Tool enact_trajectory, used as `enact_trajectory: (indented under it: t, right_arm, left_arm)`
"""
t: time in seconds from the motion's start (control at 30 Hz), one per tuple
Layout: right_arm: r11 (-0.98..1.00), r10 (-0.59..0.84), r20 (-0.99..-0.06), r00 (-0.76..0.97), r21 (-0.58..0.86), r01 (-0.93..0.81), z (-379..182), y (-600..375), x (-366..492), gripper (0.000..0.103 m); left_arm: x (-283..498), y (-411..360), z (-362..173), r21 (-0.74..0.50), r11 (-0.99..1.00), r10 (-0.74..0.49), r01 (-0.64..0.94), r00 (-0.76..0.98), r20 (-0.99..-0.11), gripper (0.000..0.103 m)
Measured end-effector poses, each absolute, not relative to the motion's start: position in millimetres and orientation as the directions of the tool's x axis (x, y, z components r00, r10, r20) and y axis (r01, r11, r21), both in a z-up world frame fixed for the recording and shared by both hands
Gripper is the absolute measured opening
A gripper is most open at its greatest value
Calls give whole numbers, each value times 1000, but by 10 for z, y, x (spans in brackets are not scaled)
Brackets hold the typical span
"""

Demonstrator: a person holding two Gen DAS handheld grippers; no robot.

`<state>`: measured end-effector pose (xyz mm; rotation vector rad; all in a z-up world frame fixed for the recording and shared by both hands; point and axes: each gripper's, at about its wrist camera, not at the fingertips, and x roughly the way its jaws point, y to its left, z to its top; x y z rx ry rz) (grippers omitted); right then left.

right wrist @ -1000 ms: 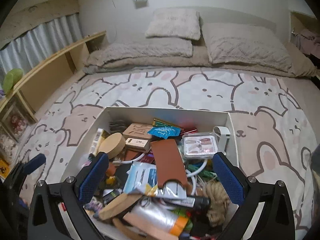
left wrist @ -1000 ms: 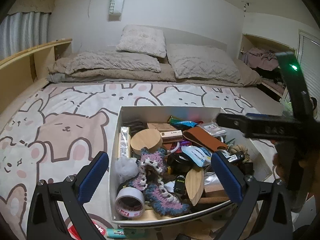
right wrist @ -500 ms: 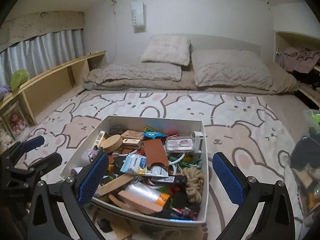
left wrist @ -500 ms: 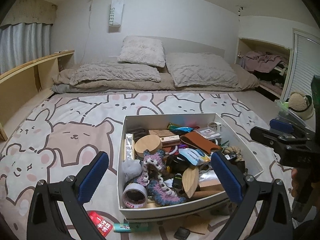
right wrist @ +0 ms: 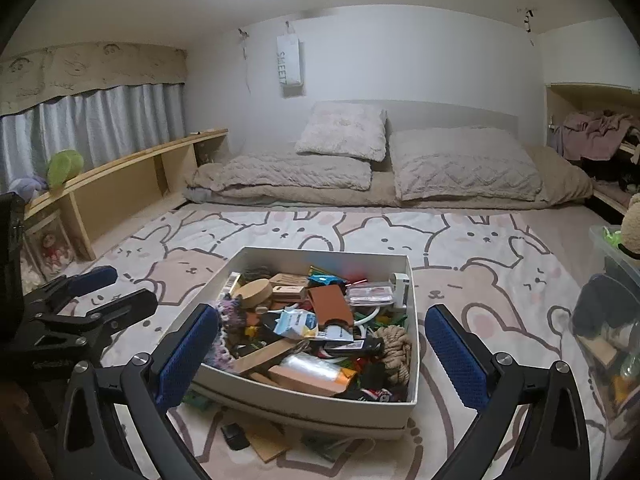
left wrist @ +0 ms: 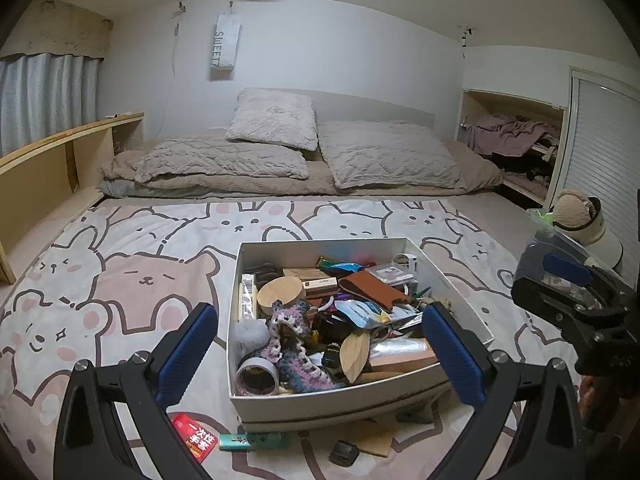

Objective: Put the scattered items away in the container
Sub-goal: 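Raise both tools away from the box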

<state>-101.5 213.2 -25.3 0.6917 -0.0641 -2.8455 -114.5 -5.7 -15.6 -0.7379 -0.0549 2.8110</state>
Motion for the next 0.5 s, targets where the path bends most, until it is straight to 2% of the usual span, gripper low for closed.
enact_trajectory:
  t: [0.5]
  right_arm:
    - [-982,-180,-403,-898,124,141,-385,2269,-718,103]
  left_arm:
    - [-902,-54,-180,-111,-978,208,-177,-870,-446,103]
